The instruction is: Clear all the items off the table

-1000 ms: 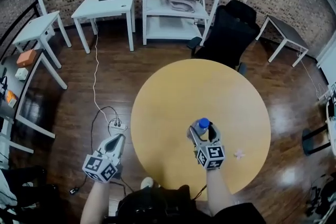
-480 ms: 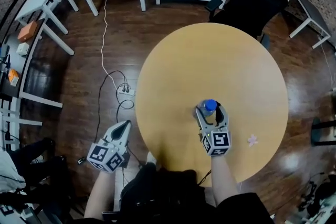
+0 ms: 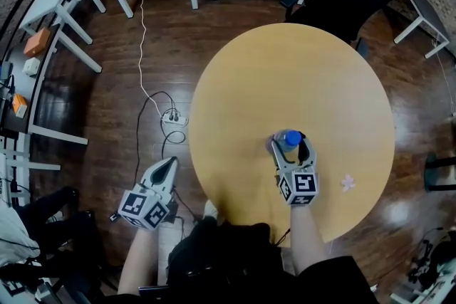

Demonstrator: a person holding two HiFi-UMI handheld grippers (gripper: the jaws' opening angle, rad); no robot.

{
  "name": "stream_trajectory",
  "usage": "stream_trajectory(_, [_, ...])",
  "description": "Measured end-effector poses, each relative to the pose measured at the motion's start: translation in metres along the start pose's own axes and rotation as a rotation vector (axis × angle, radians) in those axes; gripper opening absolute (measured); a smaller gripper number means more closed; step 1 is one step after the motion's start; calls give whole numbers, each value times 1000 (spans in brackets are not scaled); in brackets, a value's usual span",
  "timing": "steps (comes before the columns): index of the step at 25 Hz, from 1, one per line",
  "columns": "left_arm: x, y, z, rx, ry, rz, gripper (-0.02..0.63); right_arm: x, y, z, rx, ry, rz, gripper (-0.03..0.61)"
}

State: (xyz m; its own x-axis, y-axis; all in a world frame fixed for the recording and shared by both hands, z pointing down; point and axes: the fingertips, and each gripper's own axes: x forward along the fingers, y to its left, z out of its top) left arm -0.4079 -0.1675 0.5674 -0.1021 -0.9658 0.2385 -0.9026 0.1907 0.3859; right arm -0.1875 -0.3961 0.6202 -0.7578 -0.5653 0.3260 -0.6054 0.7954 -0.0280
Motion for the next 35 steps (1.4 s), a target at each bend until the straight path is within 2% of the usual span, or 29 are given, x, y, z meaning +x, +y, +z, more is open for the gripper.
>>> stream_trajectory(10, [-21,6,23,6,-76,-19,2,-27,-8,30,-8,-68,-75,353])
stream_trajectory(14, [-26,7,36,19,-123,-60,0,-45,0,43,-16,-110,-107,351])
stream_trajectory(16, [-24,4,43,25,-143,-89,2,-56,2,52,-21,-136,-120,308])
stream_trajectory(19, [-19,-2,55,33,-172,-132,1,-73,5,65,-28,-170,-139,306])
stream_trajectory(24, [-5,-22,67,45,-213,-223,1,-122,-7,91,-32,-260,-231,184])
stream_trajectory(28, [11,-42,72,44,-224,-279,2,-167,-25,106,-28,-338,-338,35])
stream_trajectory(31, [23,-60,69,46,-222,-332,1,-196,-38,105,6,-366,-396,5])
stream_trajectory(35, [36,-85,64,68,-219,-396,0,-222,-46,98,30,-382,-444,3])
